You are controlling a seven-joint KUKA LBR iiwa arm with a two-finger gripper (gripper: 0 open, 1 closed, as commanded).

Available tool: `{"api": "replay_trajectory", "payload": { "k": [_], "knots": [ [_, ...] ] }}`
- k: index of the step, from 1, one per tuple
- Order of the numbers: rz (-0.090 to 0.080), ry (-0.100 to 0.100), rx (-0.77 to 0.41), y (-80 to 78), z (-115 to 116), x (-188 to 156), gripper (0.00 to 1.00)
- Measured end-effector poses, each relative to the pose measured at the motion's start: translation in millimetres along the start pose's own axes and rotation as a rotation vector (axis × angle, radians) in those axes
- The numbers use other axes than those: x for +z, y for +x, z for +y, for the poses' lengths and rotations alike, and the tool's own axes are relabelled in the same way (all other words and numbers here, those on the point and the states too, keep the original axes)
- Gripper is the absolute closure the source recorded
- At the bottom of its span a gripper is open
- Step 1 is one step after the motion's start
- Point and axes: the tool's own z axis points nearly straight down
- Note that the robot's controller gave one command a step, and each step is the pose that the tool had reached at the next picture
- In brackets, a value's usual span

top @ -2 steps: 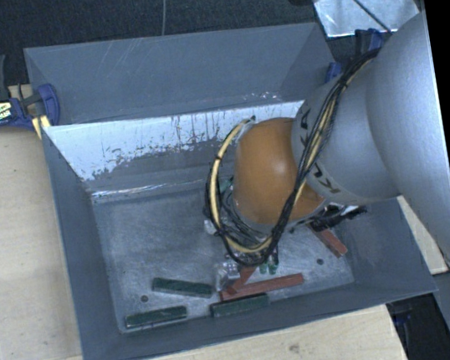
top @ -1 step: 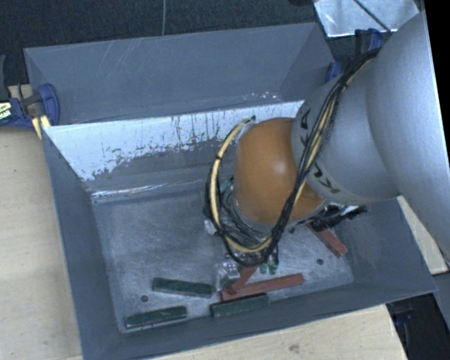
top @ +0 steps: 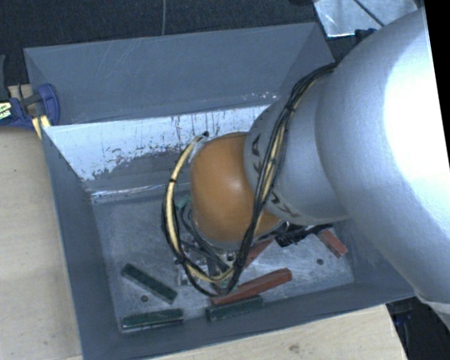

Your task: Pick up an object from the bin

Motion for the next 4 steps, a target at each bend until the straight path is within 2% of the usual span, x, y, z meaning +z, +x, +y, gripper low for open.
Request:
{"api": "replay_trajectory", "payload": {
  "k": [4],
  "knots": [
    [0.000,-0.001,0.003,0.0,-0.2,0.1,1.00]
  ]
}}
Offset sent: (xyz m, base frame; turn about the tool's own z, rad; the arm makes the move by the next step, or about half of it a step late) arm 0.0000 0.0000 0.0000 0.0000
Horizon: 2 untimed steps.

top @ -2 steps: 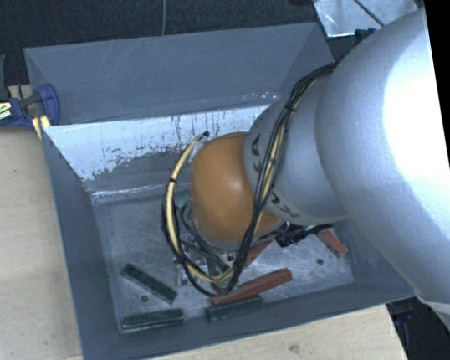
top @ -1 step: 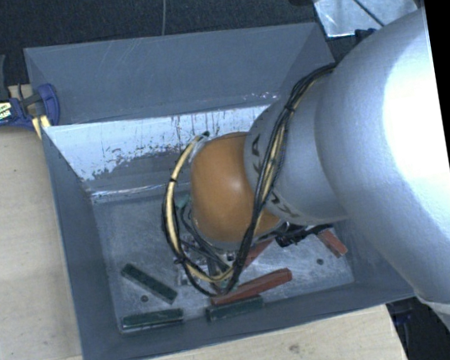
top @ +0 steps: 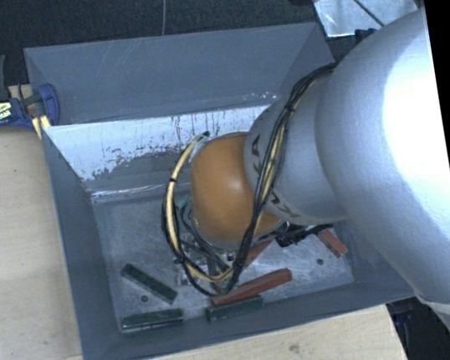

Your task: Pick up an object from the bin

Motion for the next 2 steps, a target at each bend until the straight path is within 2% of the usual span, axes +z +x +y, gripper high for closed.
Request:
{"api": "replay_trajectory", "payload": {
  "k": [2],
  "knots": [
    [0.000,0.000,0.001,0.0,0.0,0.0,1.00]
  ]
}}
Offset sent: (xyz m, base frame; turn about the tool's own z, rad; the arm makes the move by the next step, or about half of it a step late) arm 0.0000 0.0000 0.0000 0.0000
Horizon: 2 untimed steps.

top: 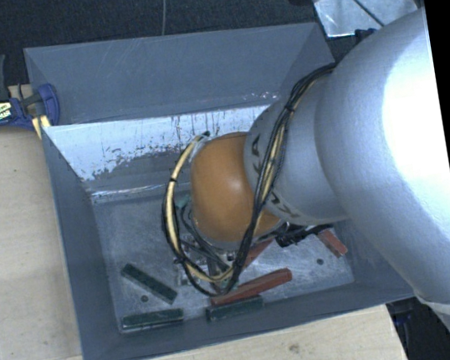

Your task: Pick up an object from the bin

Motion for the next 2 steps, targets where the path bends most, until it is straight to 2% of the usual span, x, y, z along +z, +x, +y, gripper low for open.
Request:
{"api": "replay_trajectory", "payload": {
  "k": [2],
  "knots": [
    [0.000,0.000,0.000,0.0,0.0,0.0,1.00]
  ]
}}
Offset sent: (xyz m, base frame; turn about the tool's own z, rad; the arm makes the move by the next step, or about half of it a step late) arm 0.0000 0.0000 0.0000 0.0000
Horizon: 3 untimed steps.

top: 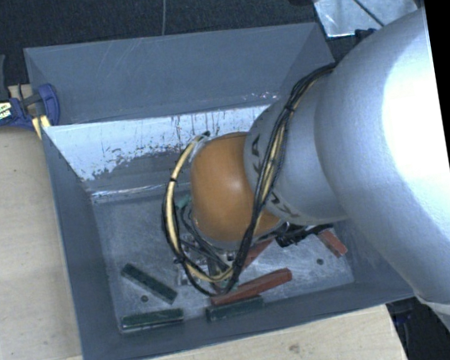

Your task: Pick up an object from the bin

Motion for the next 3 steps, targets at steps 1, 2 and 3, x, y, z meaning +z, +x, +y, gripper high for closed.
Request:
{"api": "replay_trajectory", "payload": {
  "k": [1,2,3],
  "knots": [
    [0.003,0.002,0.000,1.2,-1,1,0.00],
    [0.003,0.002,0.000,1.1,-1,1,0.00],
    [0.004,0.001,0.019,18.8,79,1,1.00]
  ]
}}
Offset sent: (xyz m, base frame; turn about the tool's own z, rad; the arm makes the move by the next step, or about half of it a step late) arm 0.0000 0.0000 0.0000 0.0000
